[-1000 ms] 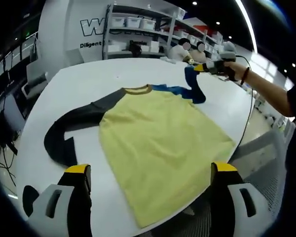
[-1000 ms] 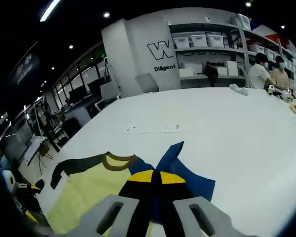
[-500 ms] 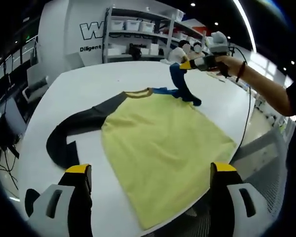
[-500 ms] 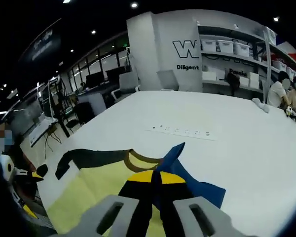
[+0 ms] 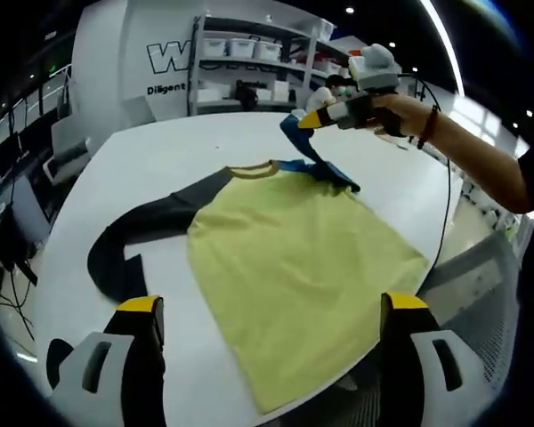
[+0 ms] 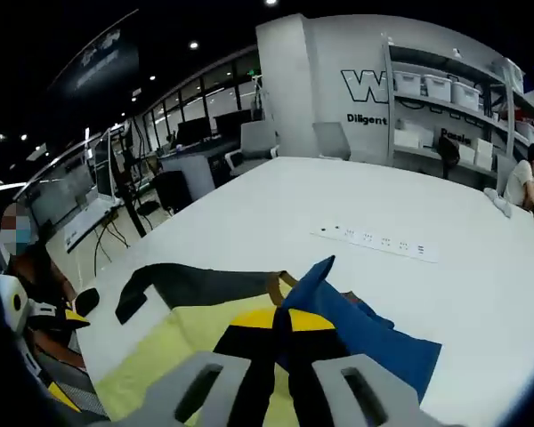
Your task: Fold the garment on the visible template until the final outline fits inside the template.
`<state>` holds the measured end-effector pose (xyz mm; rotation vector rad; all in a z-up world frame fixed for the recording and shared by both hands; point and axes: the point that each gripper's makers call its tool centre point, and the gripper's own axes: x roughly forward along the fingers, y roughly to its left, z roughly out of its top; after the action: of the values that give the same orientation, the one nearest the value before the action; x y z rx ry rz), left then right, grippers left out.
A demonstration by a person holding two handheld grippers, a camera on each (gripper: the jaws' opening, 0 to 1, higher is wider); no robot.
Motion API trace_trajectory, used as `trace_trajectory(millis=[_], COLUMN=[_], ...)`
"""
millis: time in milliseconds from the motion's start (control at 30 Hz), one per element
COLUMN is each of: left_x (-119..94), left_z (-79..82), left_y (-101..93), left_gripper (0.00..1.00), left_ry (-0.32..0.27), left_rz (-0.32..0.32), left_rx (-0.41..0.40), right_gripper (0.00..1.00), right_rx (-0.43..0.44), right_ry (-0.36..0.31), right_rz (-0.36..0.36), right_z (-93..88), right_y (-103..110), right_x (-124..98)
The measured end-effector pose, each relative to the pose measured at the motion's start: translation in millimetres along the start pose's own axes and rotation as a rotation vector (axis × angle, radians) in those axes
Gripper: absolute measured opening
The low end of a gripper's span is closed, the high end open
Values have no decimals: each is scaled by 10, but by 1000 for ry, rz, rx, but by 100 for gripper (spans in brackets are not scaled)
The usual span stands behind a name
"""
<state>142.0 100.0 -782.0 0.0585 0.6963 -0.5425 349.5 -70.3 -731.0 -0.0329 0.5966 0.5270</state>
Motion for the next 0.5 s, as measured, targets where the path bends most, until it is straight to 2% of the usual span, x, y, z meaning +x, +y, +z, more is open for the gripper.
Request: trace_trajectory(millis=[167,500], left_x=[-13,-14], left_z=[25,28], left_y=[11,43], left_gripper=[98,99], left_ry=[-15,-18], left_rz=[4,7], left_rx=[1,12], right_gripper=[0,0], right_rx=[6,-45], right_ry=[15,44], right_rz=[30,83], right_z=[2,12], right_y=[171,557], right_x=[76,272])
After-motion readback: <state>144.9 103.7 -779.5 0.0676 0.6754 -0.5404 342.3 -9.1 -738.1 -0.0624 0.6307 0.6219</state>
